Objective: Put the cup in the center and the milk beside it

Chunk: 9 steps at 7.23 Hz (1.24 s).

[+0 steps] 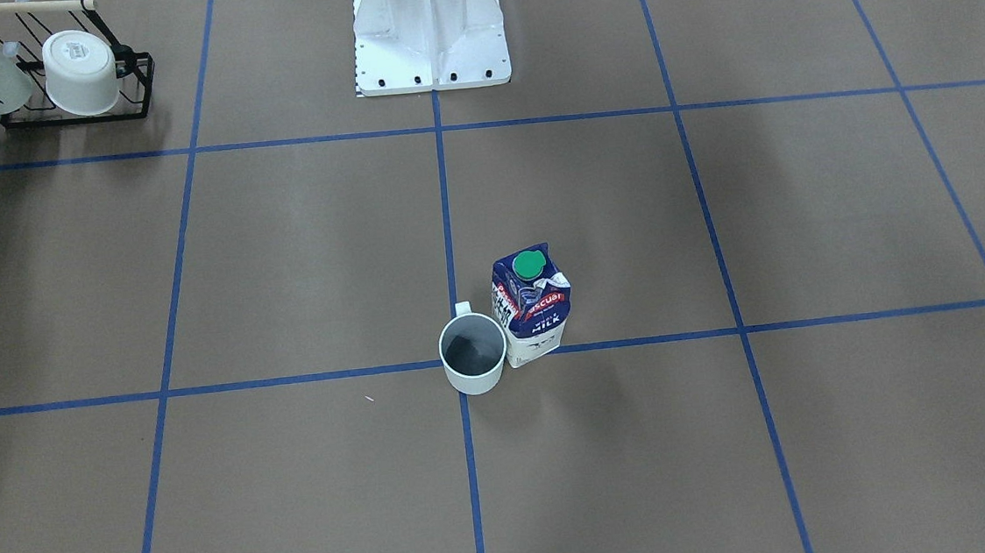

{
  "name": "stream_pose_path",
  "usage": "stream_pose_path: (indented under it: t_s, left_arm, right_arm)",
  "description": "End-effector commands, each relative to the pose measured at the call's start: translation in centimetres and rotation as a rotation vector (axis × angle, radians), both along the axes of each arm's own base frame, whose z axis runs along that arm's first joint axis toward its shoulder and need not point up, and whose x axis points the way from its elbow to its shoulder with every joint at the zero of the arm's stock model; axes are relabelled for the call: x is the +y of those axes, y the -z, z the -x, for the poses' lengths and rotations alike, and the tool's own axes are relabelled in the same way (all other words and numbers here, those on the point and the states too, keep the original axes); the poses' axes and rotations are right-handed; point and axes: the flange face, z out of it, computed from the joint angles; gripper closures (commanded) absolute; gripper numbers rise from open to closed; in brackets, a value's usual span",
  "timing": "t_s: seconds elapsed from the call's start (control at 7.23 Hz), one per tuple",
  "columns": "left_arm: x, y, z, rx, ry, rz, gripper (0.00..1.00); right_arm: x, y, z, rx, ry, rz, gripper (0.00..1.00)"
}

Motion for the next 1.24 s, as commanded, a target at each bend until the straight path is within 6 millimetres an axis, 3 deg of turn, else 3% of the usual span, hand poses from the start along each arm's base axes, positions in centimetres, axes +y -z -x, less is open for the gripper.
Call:
stream_pose_path:
  t_s: [0.0,0.14,0.41,1.11]
  left_arm:
    - [0.0,-1.0,0.1,-0.003,0.001,0.022,0.02]
    - [0.0,-1.3,0.1,-0.003,0.001,0.025,0.02]
    - [-0.2,-2.1,-0.1,-0.004,-0.002,0.033,0.02]
    - [-0.3,-0.9,-0.2,0.003,0.004,-0.003,0.02]
  right_arm:
    - [0.7,1.8,2.8,0.041,0.050,0.005,0.00]
    - [0.8,1.3,2.8,0.058,0.055,0.003,0.00]
    - [1.3,1.9,0.7,0.093,0.102,-0.002,0.00]
    - [1.4,1.9,0.8,0.102,0.110,0.031,0.00]
